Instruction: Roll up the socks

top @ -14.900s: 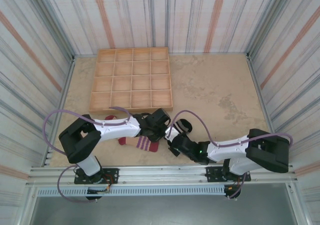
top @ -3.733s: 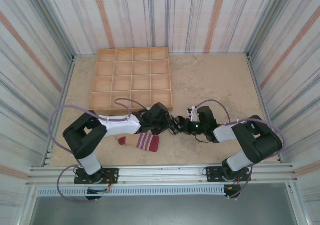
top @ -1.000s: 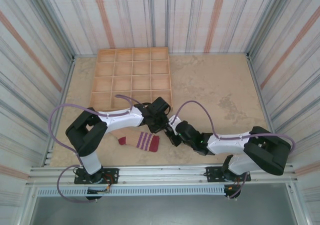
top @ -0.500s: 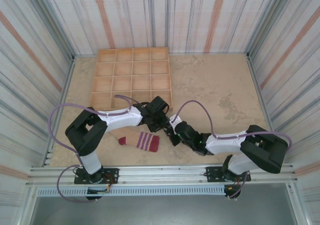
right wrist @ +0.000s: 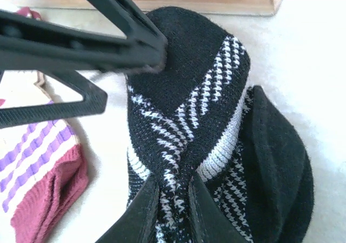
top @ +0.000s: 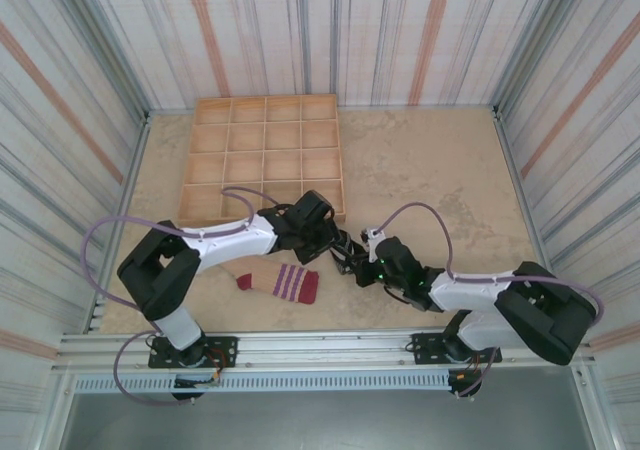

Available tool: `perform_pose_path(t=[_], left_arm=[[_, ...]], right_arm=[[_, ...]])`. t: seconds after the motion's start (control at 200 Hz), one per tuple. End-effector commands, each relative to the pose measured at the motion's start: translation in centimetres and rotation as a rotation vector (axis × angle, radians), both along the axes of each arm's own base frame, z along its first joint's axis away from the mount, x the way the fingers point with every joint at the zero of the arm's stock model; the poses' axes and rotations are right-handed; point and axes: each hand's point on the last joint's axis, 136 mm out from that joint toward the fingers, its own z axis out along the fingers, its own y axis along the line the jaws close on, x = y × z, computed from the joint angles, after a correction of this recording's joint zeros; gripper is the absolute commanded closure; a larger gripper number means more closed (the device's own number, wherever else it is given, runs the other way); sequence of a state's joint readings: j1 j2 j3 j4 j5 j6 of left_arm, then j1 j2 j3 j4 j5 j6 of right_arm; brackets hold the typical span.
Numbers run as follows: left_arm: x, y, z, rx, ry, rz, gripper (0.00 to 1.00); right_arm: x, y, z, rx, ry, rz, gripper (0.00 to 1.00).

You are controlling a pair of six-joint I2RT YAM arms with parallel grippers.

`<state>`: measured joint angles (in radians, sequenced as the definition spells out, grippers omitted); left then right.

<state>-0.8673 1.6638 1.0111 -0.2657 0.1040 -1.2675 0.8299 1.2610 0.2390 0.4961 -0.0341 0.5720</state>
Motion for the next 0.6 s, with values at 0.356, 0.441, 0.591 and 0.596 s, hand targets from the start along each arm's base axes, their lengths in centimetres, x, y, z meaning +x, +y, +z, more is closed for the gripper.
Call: perform_pose_path(t=[0.356,0.441,0.591,0.596], left_arm=[[-0.1,-0.9,1.1,0.043,-0.132,-0.063,0.27],[-0.3,-1.8,0.9,0.036,-0.136,-0.077,0.3],[-0.7,-3.4,0.3,0.014,-0.142,-0.103,0.33],[-0.7,-3.4,0.3,0.011,-0.144,-0.103,0.33]], right_arm=[[-5.5,-7.6,-7.6,0.002,0.627,-0.286,1.0],[-6.0,-8.3,-8.5,-0.001,0.682,-0.327,1.0],[-6.4,-9.2,-9.4,0.001,0.743,-0.388,1.0],[-6.5,-9.2,-9.5,0.0,0.745,-0.389,1.0]])
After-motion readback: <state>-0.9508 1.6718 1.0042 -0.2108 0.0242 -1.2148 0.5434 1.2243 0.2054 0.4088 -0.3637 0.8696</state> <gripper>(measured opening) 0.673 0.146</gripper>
